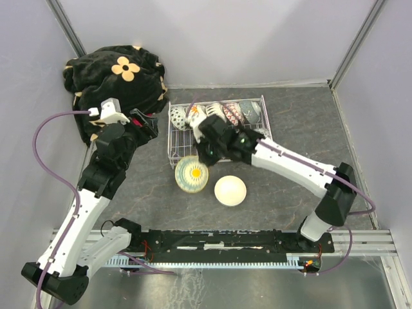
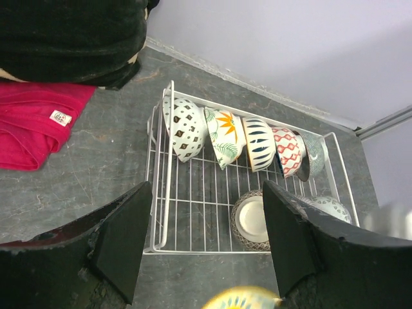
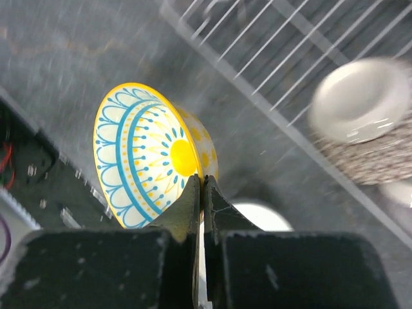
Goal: Load the bowls into the dish rack
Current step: Place the bowl at the center of the board, then pick up the bowl from the center of the board.
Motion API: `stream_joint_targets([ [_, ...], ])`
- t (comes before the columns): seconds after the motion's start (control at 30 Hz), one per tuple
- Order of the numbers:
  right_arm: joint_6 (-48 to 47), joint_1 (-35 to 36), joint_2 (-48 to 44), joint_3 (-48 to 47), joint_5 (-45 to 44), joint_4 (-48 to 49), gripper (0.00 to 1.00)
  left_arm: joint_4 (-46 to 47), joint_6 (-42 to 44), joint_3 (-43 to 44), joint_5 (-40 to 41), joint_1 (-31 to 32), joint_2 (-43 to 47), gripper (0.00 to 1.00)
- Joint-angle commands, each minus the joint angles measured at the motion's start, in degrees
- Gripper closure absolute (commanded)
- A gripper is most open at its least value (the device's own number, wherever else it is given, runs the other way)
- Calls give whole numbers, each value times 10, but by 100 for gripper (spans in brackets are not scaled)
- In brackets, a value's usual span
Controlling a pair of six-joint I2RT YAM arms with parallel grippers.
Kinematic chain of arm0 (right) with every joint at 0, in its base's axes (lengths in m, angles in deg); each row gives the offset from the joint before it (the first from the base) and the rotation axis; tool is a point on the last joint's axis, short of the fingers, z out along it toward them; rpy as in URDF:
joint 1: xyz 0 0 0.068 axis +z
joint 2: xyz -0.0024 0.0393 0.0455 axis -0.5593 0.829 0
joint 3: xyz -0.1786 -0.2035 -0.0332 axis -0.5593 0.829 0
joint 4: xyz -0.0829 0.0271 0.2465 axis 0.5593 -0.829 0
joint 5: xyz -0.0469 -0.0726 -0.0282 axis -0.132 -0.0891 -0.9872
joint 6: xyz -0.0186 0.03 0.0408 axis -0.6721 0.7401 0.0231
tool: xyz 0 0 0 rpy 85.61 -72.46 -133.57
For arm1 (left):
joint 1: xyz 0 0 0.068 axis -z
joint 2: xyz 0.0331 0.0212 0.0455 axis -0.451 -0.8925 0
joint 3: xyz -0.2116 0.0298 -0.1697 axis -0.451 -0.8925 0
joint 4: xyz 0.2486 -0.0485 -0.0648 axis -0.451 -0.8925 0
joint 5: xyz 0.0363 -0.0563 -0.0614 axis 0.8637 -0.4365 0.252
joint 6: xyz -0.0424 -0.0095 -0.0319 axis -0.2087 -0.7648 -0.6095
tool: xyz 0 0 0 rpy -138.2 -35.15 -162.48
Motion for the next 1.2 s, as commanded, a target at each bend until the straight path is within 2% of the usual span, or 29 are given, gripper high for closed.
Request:
stream_joint_targets([
  [0.0,37,65,-52,92,19,84,99,-1,18,29,0,-4,24,24],
  [0.23,82,102,-23,181,21,180,99,-17,22,35,4,-4,38,24],
  [0.5,74,102,52,174,16,179,97,-20,25,41,5,-4,39,24],
  [0.67,60,102,57,164,-7,135,73,-18,27,40,5,-4,36,24],
  [0.83,41,114,12,154,-43,98,51,-22,28,50,4,-4,37,24],
  [0.93,21,149,6,123,-82,63,47,-39,28,74,-7,-4,41,24],
  [1.17,12,239,36,100,-90,48,50,-90,31,163,-21,-3,66,23],
])
